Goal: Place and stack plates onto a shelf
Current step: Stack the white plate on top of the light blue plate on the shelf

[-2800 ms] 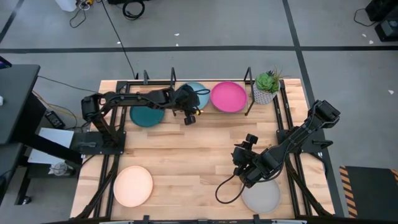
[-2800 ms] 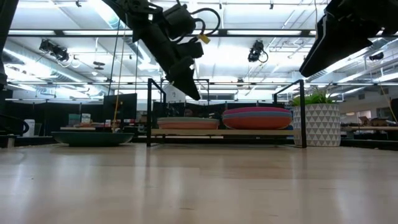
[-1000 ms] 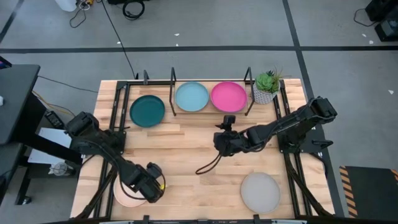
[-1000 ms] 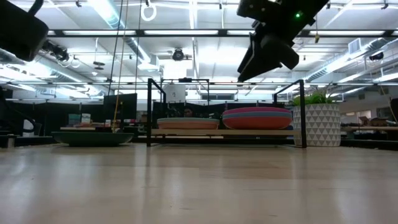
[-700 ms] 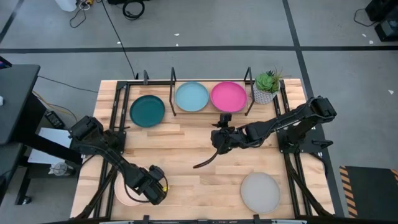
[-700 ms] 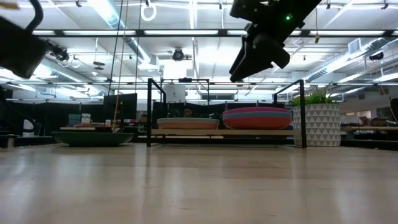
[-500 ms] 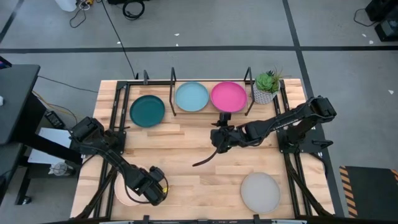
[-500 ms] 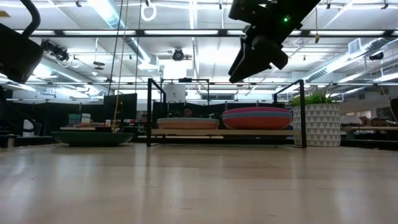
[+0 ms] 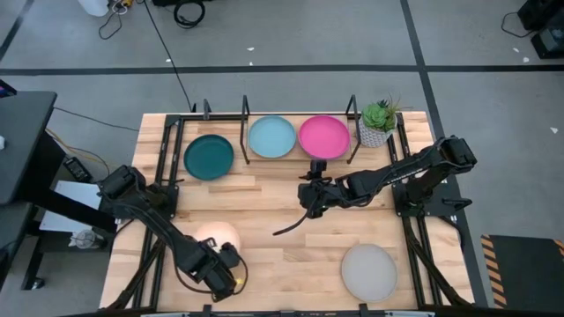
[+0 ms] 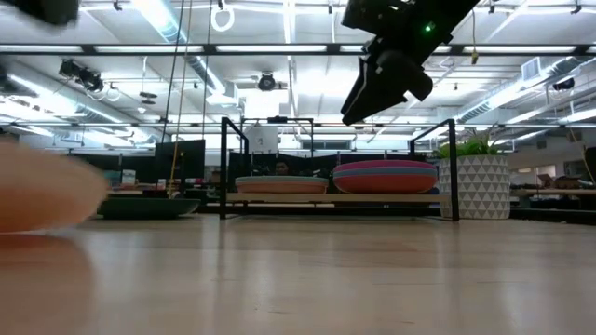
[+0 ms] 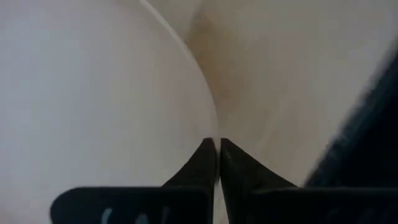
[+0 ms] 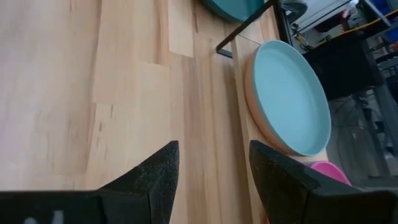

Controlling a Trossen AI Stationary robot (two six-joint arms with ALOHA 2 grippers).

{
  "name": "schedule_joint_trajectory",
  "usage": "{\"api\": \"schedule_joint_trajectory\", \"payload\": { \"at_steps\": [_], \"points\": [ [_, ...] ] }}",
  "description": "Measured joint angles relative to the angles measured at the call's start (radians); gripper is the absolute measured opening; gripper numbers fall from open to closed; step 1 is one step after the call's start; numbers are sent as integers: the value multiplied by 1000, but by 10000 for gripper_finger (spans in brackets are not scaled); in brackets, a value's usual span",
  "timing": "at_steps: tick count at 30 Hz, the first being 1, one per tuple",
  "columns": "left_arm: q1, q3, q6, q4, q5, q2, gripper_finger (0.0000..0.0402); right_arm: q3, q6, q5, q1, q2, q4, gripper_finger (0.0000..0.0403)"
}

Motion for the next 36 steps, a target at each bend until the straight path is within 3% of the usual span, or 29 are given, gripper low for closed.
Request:
{"api": "schedule_joint_trajectory", "payload": {
  "at_steps": [7,12,19,26,36],
  "points": [
    [69,167,455,-164,-135,-1,15,0,88,-26,36,0,-11,201],
    [174,186,778,-232,-200,-1,15,0,191,-25,103,0,-65,201],
    [369,186,1158,-187,-235,-1,16,-21,347,9,214,0,-116,201],
    [541,227,1411,-154,-232,-1,19,-82,502,52,289,0,-119,201],
    [792,280,1623,-103,-196,-2,21,-124,667,94,365,0,-91,201]
  ]
}}
